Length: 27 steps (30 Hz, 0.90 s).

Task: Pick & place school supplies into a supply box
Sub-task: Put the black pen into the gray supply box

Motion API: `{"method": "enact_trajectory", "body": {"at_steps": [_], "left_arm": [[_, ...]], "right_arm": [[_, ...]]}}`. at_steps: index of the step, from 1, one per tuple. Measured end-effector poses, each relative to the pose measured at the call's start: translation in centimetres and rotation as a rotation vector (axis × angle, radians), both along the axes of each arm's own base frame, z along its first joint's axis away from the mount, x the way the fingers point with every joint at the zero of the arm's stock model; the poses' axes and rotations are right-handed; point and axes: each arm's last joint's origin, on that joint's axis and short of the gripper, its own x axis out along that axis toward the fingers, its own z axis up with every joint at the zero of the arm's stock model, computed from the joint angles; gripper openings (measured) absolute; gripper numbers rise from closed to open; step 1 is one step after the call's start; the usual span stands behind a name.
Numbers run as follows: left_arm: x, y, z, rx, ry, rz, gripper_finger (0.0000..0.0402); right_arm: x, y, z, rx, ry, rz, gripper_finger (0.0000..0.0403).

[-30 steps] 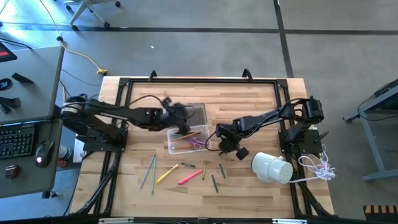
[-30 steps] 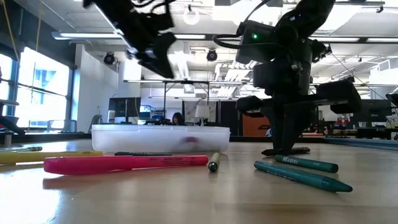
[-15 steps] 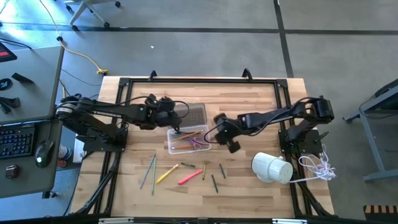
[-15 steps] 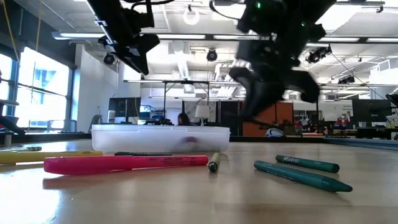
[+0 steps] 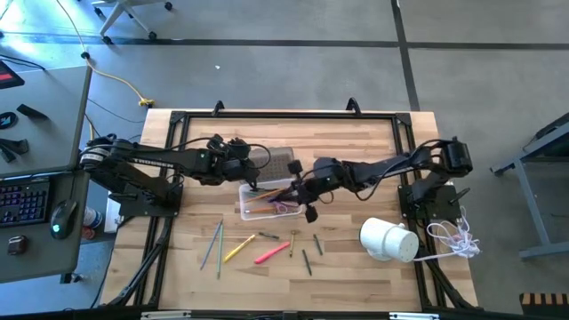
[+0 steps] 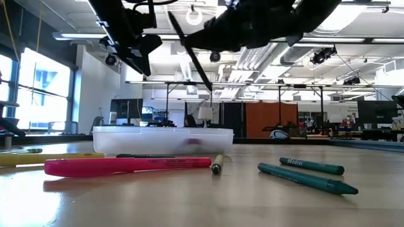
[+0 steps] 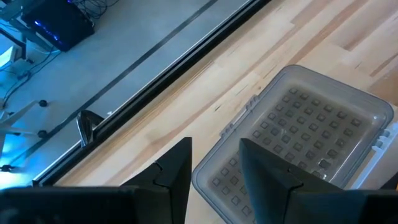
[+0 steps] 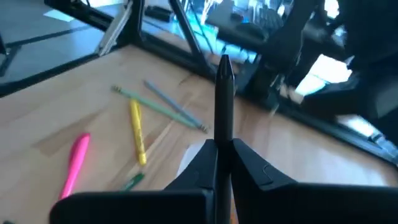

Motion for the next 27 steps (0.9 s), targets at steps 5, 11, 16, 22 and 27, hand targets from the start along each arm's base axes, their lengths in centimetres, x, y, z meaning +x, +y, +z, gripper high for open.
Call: {"method": "enact_trajectory", "body": {"at_steps": [5, 11, 16, 22, 27], "left_arm": [[0.0, 0.0, 0.0, -0.002, -0.004, -0.001, 0.0168], [0.0, 0.0, 0.0, -0.013, -0.002, -0.007, 0.0168], [0.0, 0.0, 0.0, -0.012, 0.000, -0.007, 0.0168], [0.0, 0.0, -0.1, -0.012, 0.007, -0.007, 0.0168], [0.0, 0.0, -0.1, -0.011, 0.008, -0.008, 0.0168]], "right_arm": [[1.3, -0.2, -4.2, -0.011, 0.104, -0.077, 0.0003], [3.4, -0.9, -6.3, -0.134, 0.207, -0.259, 0.0006], [5.0, -1.0, -7.5, -0.197, 0.371, -0.281, 0.0007], [5.9, -1.0, -8.4, -0.198, 0.410, -0.276, 0.0028], [5.9, -0.9, -8.1, -0.210, 0.403, -0.266, 0.0065]]}}
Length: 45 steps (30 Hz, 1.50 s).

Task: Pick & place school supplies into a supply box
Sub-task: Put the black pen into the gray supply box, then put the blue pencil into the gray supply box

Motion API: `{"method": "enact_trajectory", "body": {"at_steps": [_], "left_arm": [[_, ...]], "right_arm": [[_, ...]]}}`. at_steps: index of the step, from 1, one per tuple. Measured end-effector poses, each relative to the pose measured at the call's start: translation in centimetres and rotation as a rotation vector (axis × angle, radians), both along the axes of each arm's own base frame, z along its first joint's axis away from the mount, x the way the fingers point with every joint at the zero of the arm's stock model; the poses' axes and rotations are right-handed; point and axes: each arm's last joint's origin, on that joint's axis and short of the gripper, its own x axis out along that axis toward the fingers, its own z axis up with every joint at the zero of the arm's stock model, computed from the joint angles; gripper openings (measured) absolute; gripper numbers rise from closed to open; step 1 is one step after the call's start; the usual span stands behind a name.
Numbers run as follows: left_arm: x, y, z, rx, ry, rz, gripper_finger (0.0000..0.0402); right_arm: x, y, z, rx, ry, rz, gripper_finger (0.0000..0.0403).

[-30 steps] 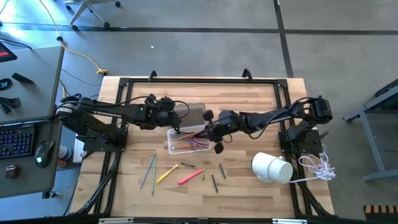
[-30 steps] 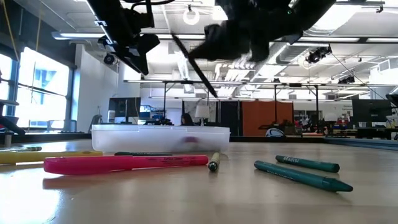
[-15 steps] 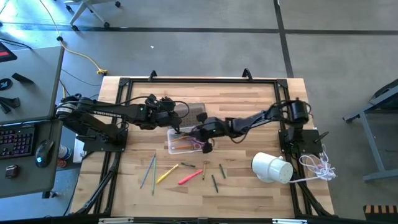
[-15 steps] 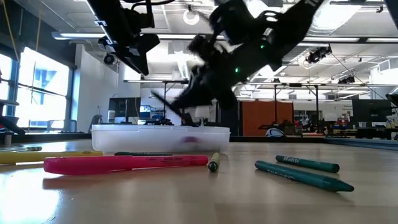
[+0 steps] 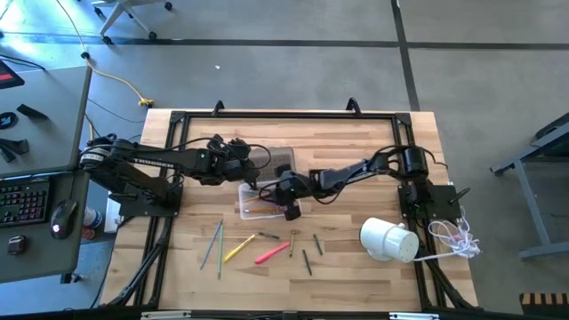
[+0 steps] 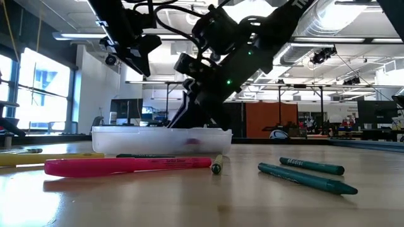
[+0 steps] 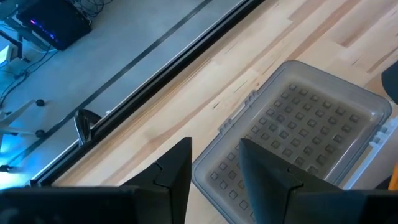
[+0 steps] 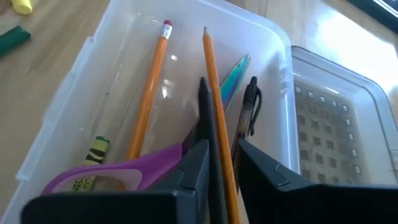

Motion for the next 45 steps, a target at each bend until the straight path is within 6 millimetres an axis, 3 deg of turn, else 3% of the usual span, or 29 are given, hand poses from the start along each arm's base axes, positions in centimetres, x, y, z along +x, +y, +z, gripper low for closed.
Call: {"method": "enact_trajectory", "body": {"at_steps": [6, 10, 15, 18, 22, 26, 30, 34, 38, 41, 45], "left_arm": [[0.0, -0.1, -0.1, -0.039, 0.010, -0.018, 0.0168], [-0.2, -0.3, -0.4, -0.140, 0.030, -0.060, 0.0162], [-0.7, -0.9, -1.0, -0.378, 0.085, -0.116, 0.0127], [-1.9, -1.3, -1.6, -0.531, 0.226, -0.148, 0.0099], [-3.6, -1.9, -1.9, -0.767, 0.351, -0.068, 0.0067], [-4.5, -3.8, -1.9, -0.929, 0.395, 0.035, 0.0043], [-5.7, -7.8, -1.9, -0.887, 0.442, 0.054, 0.0029], [-7.6, -12.3, -1.9, -0.706, 0.291, 0.118, 0.0037], [-10.7, -16.0, -2.7, -0.507, -0.076, 0.145, 0.0061], [-12.8, -17.4, -4.6, -0.446, -0.262, 0.129, 0.0071], [-14.2, -18.3, -7.6, -0.534, -0.294, 0.176, 0.0076]], "right_arm": [[-0.2, 0.7, 0.5, -0.032, 0.002, 0.011, 0.0085], [-0.5, 1.6, 2.4, -0.132, -0.034, -0.020, 0.0086], [-1.1, 2.5, 4.1, -0.198, -0.048, -0.075, 0.0087], [-1.4, 3.0, 4.9, -0.206, -0.054, -0.075, 0.0087], [-1.7, 3.6, 4.9, -0.191, -0.041, -0.071, 0.0087], [-1.9, 3.8, 4.6, -0.144, -0.011, -0.100, 0.0087], [-2.2, 3.8, 4.3, -0.083, 0.012, -0.155, 0.0087], [-2.3, 3.7, 4.1, -0.047, 0.028, -0.189, 0.0087], [-2.3, 3.7, 4.1, -0.047, 0.025, -0.188, 0.0087], [-2.3, 3.7, 4.2, -0.046, 0.018, -0.189, 0.0087], [-2.2, 3.7, 4.2, -0.040, 0.013, -0.193, 0.0087]]}}
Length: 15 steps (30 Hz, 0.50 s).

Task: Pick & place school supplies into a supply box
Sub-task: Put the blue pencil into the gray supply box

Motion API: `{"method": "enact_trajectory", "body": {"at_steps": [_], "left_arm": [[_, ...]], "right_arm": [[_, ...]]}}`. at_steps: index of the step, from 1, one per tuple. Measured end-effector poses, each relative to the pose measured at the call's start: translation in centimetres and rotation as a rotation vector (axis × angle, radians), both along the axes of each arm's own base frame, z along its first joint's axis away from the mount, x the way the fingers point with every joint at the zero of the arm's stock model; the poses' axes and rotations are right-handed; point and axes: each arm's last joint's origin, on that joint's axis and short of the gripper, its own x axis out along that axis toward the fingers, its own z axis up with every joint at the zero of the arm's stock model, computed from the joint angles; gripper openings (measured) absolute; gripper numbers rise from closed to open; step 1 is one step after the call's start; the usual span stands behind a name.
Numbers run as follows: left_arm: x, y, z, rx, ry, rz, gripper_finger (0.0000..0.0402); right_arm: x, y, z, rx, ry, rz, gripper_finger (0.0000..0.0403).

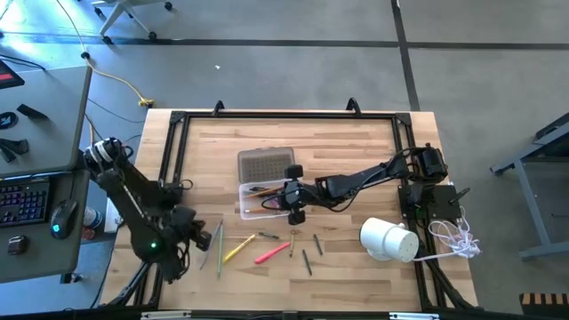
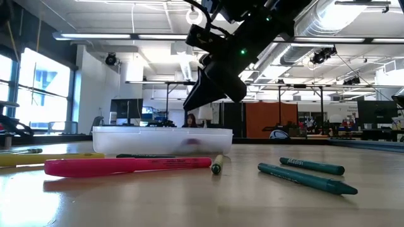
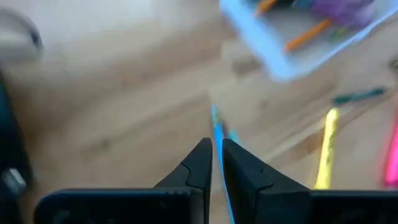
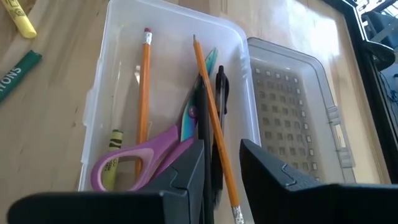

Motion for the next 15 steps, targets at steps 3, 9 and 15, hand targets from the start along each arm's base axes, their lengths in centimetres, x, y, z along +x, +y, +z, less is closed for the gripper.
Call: {"method": "enact_trajectory", "body": {"at_steps": [3, 9, 15], "left_arm": [[0.0, -0.1, -2.2, -0.060, 0.030, -0.021, 0.0076], [0.4, 1.1, -4.9, -0.121, 0.070, 0.008, 0.0073], [1.2, 1.0, -4.9, -0.166, 0.151, -0.062, 0.0063]], "right_arm": [[0.0, 0.0, 0.0, 0.001, -0.003, 0.001, 0.0087], [0.0, 0.0, 0.0, 0.022, -0.011, -0.017, 0.0087], [0.1, 0.0, 0.1, 0.051, -0.026, -0.033, 0.0087]]}}
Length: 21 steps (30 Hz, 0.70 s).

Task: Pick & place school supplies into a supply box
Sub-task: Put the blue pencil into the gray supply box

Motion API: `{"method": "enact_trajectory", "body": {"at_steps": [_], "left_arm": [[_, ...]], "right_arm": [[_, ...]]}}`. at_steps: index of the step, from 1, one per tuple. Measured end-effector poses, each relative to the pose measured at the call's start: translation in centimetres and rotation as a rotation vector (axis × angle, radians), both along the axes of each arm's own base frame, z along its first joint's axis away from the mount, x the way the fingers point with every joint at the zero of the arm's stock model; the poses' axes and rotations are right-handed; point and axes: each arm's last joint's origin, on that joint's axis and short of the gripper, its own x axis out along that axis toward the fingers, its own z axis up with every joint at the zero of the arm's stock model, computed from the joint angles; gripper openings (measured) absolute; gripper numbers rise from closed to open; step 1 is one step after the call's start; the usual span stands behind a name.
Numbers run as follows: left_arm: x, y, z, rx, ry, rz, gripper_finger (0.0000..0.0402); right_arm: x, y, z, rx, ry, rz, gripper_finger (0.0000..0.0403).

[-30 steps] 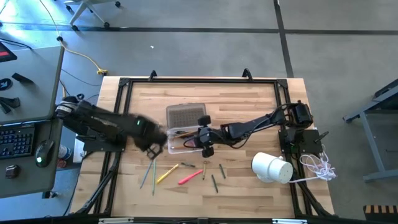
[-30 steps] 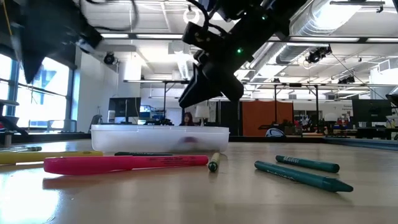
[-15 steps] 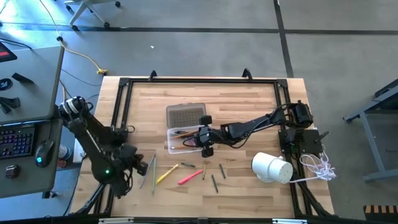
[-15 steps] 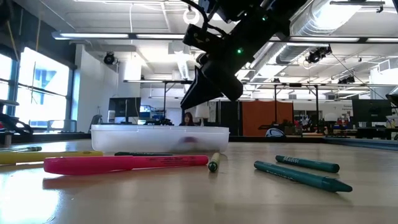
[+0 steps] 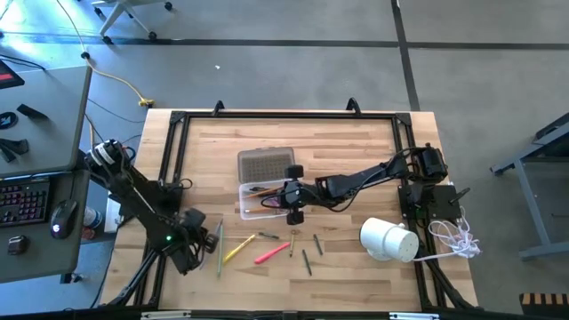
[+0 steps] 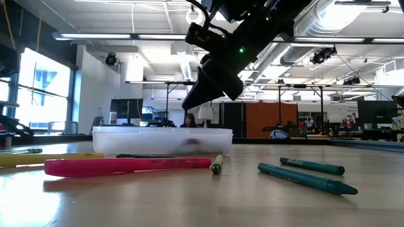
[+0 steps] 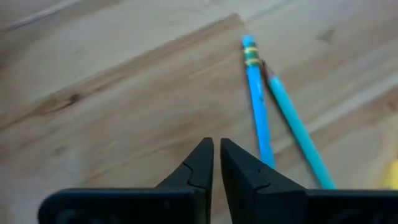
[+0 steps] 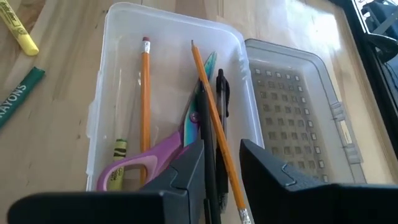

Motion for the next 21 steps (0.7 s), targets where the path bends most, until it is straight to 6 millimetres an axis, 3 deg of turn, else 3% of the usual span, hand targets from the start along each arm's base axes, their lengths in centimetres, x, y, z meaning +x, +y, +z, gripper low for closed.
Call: {"method": "enact_trajectory", "body": {"at_steps": [8, 21], "left_arm": [[0.03, -0.06, 0.01, 0.028, 0.035, -0.110, 0.0072], [0.48, -0.10, 0.18, 0.106, -0.090, -0.130, 0.0179]], "right_arm": [[0.27, 0.05, 0.29, 0.029, -0.045, -0.002, 0.0087], [0.53, 0.30, 0.55, 0.085, -0.079, 0.061, 0.0087]]}}
